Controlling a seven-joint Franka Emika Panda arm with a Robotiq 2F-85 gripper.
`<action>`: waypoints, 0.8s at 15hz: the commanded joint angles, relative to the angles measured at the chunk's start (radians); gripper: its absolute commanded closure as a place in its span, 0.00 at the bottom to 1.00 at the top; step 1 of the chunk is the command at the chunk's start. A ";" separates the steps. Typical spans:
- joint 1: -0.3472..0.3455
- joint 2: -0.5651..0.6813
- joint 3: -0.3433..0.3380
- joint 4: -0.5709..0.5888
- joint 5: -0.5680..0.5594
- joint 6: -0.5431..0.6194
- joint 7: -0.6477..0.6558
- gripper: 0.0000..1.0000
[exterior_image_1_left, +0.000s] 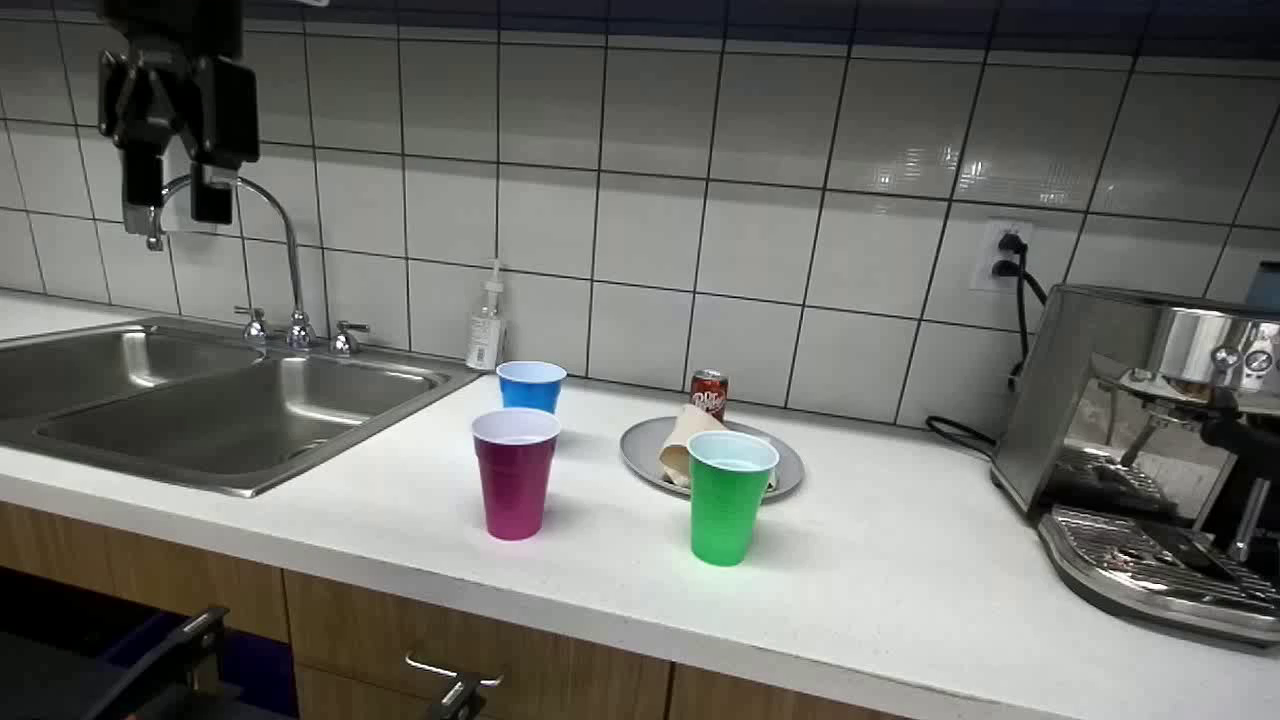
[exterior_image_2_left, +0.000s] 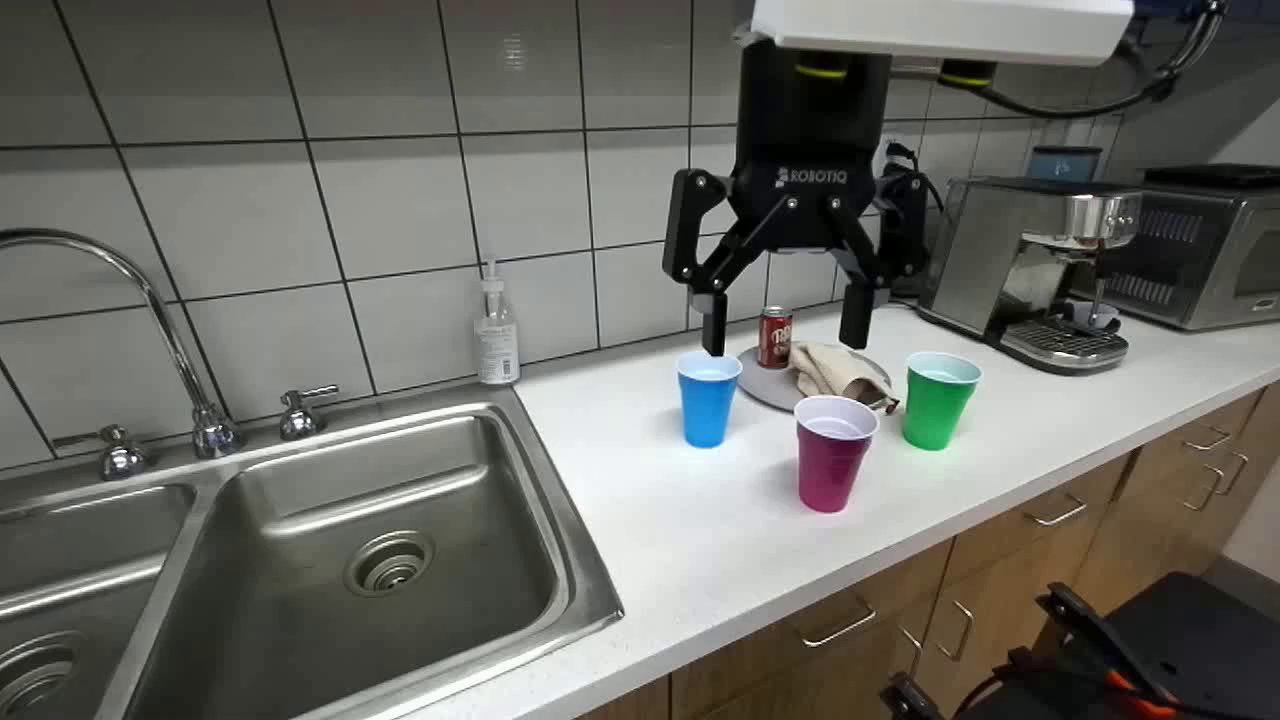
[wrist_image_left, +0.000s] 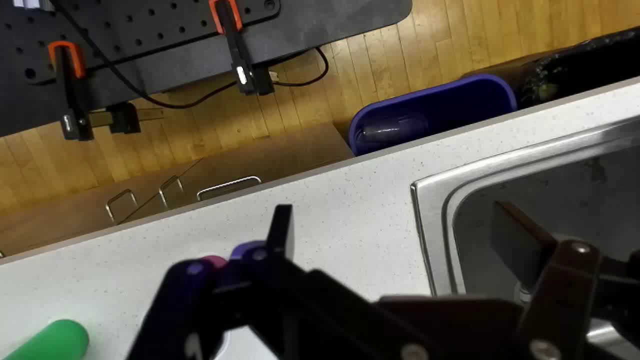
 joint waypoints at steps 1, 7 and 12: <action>-0.002 0.001 0.001 0.001 0.000 -0.002 -0.001 0.00; -0.002 0.001 0.001 0.001 0.000 -0.002 -0.001 0.00; -0.034 0.031 -0.022 0.000 -0.029 0.038 -0.023 0.00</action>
